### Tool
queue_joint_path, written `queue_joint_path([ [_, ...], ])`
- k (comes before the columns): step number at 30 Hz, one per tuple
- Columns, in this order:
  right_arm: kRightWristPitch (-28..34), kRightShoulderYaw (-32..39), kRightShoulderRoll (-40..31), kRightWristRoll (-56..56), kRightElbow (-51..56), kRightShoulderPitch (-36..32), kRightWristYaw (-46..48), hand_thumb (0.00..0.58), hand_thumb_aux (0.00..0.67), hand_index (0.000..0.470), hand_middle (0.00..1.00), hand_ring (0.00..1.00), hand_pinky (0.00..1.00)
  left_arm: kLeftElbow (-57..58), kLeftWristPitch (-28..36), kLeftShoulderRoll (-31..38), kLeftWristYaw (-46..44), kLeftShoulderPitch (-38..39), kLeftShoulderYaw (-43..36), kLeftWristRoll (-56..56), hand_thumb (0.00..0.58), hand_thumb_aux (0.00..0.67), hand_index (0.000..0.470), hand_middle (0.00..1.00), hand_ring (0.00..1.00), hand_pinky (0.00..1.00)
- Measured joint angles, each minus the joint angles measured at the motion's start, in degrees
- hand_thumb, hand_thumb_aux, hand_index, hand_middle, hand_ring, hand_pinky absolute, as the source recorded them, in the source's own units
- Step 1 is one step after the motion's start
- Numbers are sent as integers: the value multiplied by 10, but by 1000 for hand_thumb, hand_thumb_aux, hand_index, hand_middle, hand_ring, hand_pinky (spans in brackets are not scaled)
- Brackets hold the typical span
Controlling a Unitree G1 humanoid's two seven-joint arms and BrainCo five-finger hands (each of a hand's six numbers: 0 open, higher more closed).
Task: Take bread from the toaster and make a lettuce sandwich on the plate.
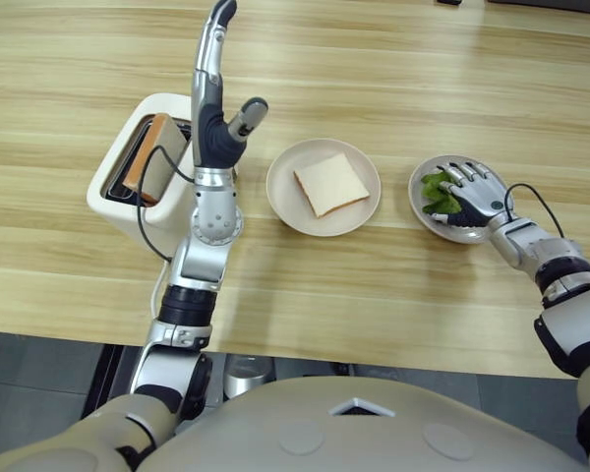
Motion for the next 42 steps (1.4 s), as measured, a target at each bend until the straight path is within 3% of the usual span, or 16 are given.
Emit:
queue_joint_path([
  [1,-1,3,1,4,0,0,-2,578,636,437,0,0,0,-1,1,0,-4,3,7,-5,0,0,0,0,0,0],
  [2,-2,3,2,6,0,0,-3,580,670,460,0,0,0,-3,2,1,-7,5,13,-6,0,0,0,0,0,0],
  [11,-45,-12,-23,52,-32,6,-12,580,670,460,0,0,0,-10,8,5,-29,20,38,-16,0,0,0,0,0,0],
  [18,-64,-40,-37,76,-186,15,-16,580,670,460,0,0,0,-33,13,5,-38,32,58,-27,0,0,0,0,0,0],
  [23,-56,-39,17,72,-259,13,8,580,670,460,0,0,0,-61,21,4,-46,46,64,-28,0,0,0,0,0,0],
  [34,-41,43,176,13,-138,-82,-6,580,670,460,0,0,0,-100,36,7,-64,59,88,-40,0,0,0,0,0,0],
  [42,-54,71,204,10,-63,-98,-12,580,654,449,0,0,0,-100,41,4,-66,63,102,-45,0,0,0,0,0,0],
])
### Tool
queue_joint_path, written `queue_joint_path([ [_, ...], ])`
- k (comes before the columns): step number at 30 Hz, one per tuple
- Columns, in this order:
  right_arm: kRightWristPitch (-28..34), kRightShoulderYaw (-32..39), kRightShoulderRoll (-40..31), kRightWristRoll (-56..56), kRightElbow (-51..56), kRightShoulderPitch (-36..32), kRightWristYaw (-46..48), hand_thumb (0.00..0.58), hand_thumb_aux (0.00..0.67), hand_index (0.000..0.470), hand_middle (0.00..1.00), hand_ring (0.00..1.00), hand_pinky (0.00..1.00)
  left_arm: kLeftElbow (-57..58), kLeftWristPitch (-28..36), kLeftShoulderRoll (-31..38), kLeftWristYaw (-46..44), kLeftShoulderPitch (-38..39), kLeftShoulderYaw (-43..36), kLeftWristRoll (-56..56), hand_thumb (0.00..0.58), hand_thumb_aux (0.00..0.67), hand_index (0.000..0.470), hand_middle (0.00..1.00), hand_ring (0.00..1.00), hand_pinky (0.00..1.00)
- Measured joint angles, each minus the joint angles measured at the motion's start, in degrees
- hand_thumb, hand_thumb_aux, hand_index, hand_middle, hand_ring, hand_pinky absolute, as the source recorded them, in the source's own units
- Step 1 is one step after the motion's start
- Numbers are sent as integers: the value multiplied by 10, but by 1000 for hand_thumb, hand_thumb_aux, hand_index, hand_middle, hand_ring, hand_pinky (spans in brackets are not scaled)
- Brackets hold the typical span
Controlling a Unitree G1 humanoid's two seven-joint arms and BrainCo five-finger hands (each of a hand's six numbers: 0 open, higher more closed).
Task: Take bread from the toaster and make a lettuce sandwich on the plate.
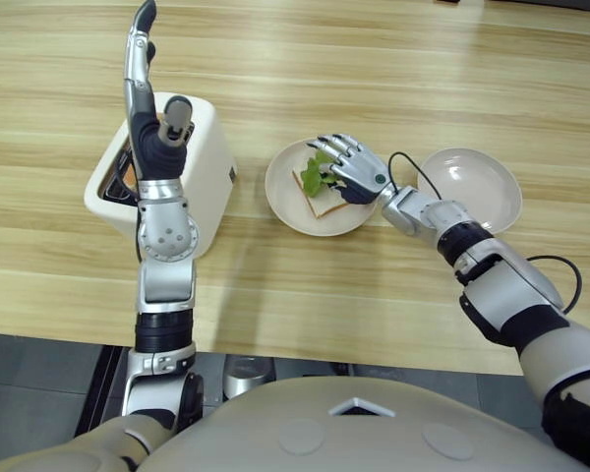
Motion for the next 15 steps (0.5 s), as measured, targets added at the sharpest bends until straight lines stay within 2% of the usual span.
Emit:
queue_joint_path([
  [1,-2,4,1,0,5,0,3,580,654,449,0,0,0,0,0,-1,-1,0,0,-1,0,0,0,0,0,0],
  [2,-4,6,2,0,11,0,6,564,557,382,0,0,0,0,1,0,-2,0,0,-2,0,0,0,0,0,0],
  [3,-6,9,2,0,14,0,10,564,557,382,0,0,0,-1,1,0,-3,0,1,-3,0,0,0,0,0,0],
  [4,-8,11,2,0,18,0,12,549,515,354,0,0,0,-4,2,0,-4,0,2,-5,0,0,0,0,0,0],
  [7,-13,15,1,0,20,2,15,532,478,328,0,0,0,-19,3,9,-8,-2,11,-6,0,0,0,0,0,0],
  [8,-15,15,0,1,19,2,16,512,441,303,0,0,0,-22,3,16,-9,-3,19,-6,0,0,0,0,0,0],
  [9,-16,15,-3,2,17,4,16,352,250,171,0,0,0,-22,4,21,-9,-6,28,-7,0,0,0,0,0,0],
  [10,-18,15,-7,6,16,5,16,352,250,171,0,0,0,-23,4,24,-9,-8,37,-10,0,0,0,0,0,0],
  [11,-19,14,-11,8,13,6,16,53,32,22,0,0,0,-26,5,27,-9,-9,46,-12,0,0,0,0,0,0],
  [12,-22,13,-15,14,7,7,16,0,0,0,0,0,0,-27,6,36,-9,-10,51,-14,0,0,0,0,0,0],
  [15,-31,2,-24,27,-9,9,16,0,0,0,0,0,0,-27,7,61,-12,-12,71,-14,0,0,0,0,0,0],
])
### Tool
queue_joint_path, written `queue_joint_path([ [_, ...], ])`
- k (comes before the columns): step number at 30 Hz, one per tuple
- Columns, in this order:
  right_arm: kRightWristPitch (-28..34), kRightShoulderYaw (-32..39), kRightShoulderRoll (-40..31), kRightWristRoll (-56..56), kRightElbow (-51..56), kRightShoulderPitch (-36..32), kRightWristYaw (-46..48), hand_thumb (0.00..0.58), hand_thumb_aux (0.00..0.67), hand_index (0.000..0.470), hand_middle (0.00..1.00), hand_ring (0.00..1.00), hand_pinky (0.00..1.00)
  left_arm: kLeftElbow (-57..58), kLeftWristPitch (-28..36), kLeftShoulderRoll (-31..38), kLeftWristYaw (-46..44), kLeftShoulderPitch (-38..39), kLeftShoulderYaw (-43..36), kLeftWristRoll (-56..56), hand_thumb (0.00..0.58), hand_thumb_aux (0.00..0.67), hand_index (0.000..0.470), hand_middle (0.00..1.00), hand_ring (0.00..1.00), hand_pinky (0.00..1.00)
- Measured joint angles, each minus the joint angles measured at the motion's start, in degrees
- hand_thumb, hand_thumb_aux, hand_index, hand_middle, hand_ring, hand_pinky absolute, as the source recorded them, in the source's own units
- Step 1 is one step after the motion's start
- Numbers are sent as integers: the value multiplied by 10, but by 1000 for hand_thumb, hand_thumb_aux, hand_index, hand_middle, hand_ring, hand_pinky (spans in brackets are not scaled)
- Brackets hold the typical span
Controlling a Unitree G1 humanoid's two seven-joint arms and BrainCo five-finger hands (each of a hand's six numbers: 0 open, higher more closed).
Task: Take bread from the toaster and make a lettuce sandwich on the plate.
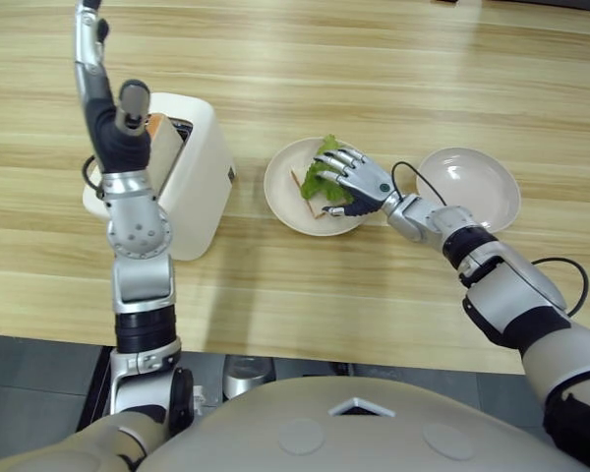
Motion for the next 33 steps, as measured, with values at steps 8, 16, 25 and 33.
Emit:
queue_joint_path([
  [8,-28,-83,-63,79,-139,63,9,0,0,0,0,0,0,-4,39,119,-29,29,50,58,0,0,0,0,0,0],
  [16,-41,-208,-74,192,-364,195,32,0,0,0,0,0,0,74,126,237,-101,83,17,192,0,0,0,0,0,0],
  [25,-38,-221,-43,180,-372,203,35,0,0,0,0,0,0,75,167,266,-144,124,-6,229,549,515,354,0,0,0],
  [33,-33,-230,-37,178,-358,203,37,0,0,0,0,0,0,35,151,269,-140,123,-1,209,580,670,460,0,0,0],
])
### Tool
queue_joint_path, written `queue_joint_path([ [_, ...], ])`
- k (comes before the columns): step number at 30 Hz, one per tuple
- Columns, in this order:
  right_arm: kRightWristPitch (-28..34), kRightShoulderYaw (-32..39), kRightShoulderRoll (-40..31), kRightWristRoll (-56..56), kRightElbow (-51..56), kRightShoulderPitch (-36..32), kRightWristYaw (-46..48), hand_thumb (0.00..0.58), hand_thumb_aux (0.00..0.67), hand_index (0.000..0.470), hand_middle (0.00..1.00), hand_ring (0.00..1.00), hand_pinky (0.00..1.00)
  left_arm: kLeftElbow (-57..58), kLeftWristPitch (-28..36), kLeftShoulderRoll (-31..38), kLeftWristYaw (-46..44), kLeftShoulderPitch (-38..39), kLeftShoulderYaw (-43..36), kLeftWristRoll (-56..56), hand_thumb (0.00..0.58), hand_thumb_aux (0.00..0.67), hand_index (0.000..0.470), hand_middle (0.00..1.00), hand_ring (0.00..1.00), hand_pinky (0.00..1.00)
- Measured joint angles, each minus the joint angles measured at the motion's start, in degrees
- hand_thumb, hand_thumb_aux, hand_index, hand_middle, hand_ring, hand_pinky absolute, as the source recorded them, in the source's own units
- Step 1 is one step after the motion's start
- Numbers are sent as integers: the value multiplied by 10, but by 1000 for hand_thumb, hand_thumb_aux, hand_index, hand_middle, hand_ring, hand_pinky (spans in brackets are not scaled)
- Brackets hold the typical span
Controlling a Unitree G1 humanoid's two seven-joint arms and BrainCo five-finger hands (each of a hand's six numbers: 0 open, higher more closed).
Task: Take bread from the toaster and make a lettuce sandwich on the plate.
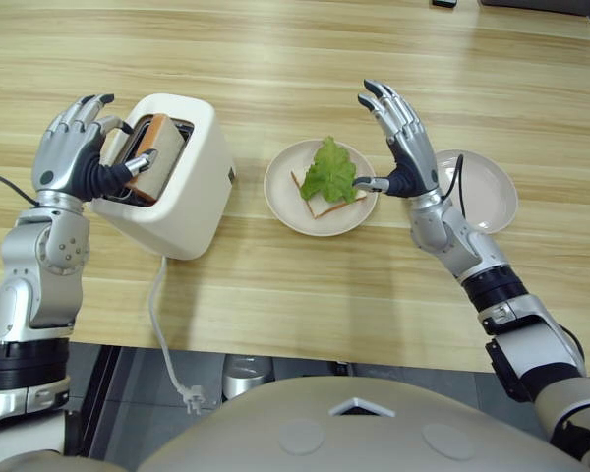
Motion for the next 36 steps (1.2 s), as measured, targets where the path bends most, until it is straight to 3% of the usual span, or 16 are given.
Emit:
queue_joint_path([
  [17,0,-11,5,-11,11,0,-1,0,0,0,0,0,0,-9,-5,4,-8,-22,9,-19,580,670,460,0,0,0],
  [18,-1,-11,5,-11,11,0,-1,0,0,0,0,0,0,-14,-5,4,-6,-24,16,-21,580,670,460,1000,1000,1000],
  [25,-1,-11,10,-17,24,-2,-2,0,0,0,0,0,0,-48,-20,4,2,-84,50,-58,580,670,460,1000,1000,1000],
  [32,-2,-11,13,-19,31,-5,-4,0,0,0,0,0,0,-50,-18,-2,-12,-97,44,-81,580,670,460,973,973,973],
  [33,-2,-11,14,-20,31,-5,-4,0,0,0,0,0,0,-50,-13,-3,-18,-95,38,-82,230,150,103,0,0,0],
  [34,-2,-11,15,-20,31,-6,-4,0,0,0,0,0,0,-50,-8,-3,-23,-89,35,-81,36,21,14,0,0,0],
  [35,-2,-11,15,-21,32,-5,-4,0,0,0,0,0,0,-49,-4,-4,-27,-84,31,-81,36,21,14,0,0,0],
  [36,-2,-11,15,-22,32,-5,-4,0,0,0,0,0,0,-49,1,-6,-30,-80,26,-81,0,0,0,0,0,0],
])
